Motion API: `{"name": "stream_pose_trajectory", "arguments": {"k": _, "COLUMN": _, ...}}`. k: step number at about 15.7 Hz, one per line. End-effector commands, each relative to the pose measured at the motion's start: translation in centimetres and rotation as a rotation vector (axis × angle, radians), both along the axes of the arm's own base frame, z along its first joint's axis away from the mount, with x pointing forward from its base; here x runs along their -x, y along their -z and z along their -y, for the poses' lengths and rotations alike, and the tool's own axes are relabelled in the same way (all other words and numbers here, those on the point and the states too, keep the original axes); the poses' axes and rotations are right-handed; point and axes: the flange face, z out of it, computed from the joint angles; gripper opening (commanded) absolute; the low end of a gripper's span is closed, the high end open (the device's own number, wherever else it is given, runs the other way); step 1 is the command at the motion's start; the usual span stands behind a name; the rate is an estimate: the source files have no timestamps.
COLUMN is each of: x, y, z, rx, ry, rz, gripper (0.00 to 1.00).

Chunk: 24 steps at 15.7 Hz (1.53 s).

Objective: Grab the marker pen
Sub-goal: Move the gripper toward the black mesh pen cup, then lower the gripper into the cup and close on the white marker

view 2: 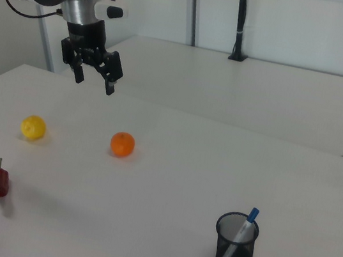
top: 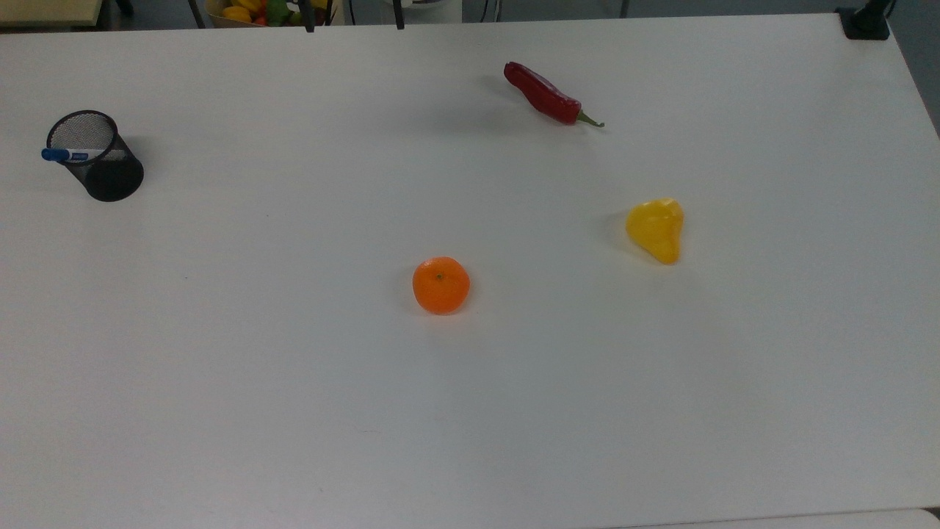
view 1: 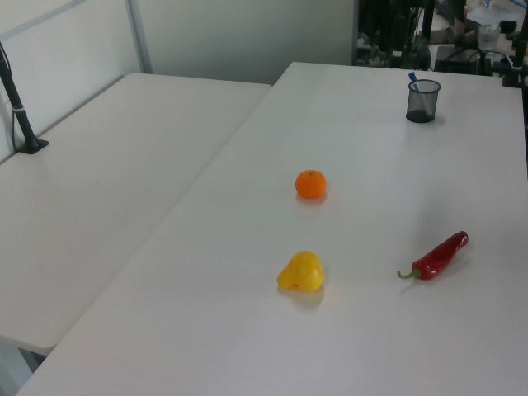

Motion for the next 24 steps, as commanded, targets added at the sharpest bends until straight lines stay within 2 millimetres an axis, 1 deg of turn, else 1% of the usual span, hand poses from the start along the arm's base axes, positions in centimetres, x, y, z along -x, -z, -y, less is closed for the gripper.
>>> {"name": "stream_pose_trajectory", "arguments": {"k": 1, "x": 0.3, "y": -0.2, "z": 1.1, "rx": 0.006, "ry": -0.007, "rz": 0.029, "gripper": 1.00}}
{"name": "stream_pose_trajectory", "arguments": {"k": 3, "x": 0.2, "y": -0.5, "z": 2.0, "rx": 0.008, "ry": 0.008, "rz": 0.038, "gripper": 1.00}}
{"name": "stream_pose_trajectory", "arguments": {"k": 5, "x": -0.1, "y": -1.0, "z": 4.3, "rx": 0.011, "ry": 0.053, "rz": 0.085, "gripper": 1.00}}
{"name": "stream_pose_trajectory", "arguments": {"k": 7, "x": -0.7, "y": -1.2, "z": 5.3, "rx": 0.037, "ry": 0.070, "rz": 0.133, "gripper": 1.00}}
{"name": "stream_pose_trajectory", "arguments": {"k": 8, "x": -0.9, "y": -1.1, "z": 6.4, "rx": 0.058, "ry": 0.088, "rz": 0.153, "gripper": 1.00}}
{"name": "stream_pose_trajectory", "arguments": {"k": 10, "x": -1.5, "y": -0.7, "z": 9.3, "rx": 0.093, "ry": 0.127, "rz": 0.179, "gripper": 1.00}}
{"name": "stream_pose_trajectory", "arguments": {"k": 13, "x": -1.9, "y": -0.7, "z": 13.6, "rx": 0.118, "ry": 0.194, "rz": 0.254, "gripper": 1.00}}
{"name": "stream_pose_trajectory", "arguments": {"k": 16, "x": -1.9, "y": -0.7, "z": 17.9, "rx": 0.140, "ry": 0.261, "rz": 0.325, "gripper": 1.00}}
{"name": "stream_pose_trajectory", "arguments": {"k": 19, "x": -2.1, "y": 0.6, "z": 21.2, "rx": 0.166, "ry": 0.313, "rz": 0.370, "gripper": 1.00}}
{"name": "stream_pose_trajectory", "arguments": {"k": 20, "x": -2.3, "y": 1.4, "z": 22.1, "rx": 0.175, "ry": 0.327, "rz": 0.381, "gripper": 1.00}}
{"name": "stream_pose_trajectory", "arguments": {"k": 23, "x": -2.4, "y": 4.1, "z": 24.8, "rx": 0.206, "ry": 0.357, "rz": 0.412, "gripper": 0.93}}
{"name": "stream_pose_trajectory", "arguments": {"k": 24, "x": -2.5, "y": 4.7, "z": 25.5, "rx": 0.214, "ry": 0.364, "rz": 0.419, "gripper": 0.90}}
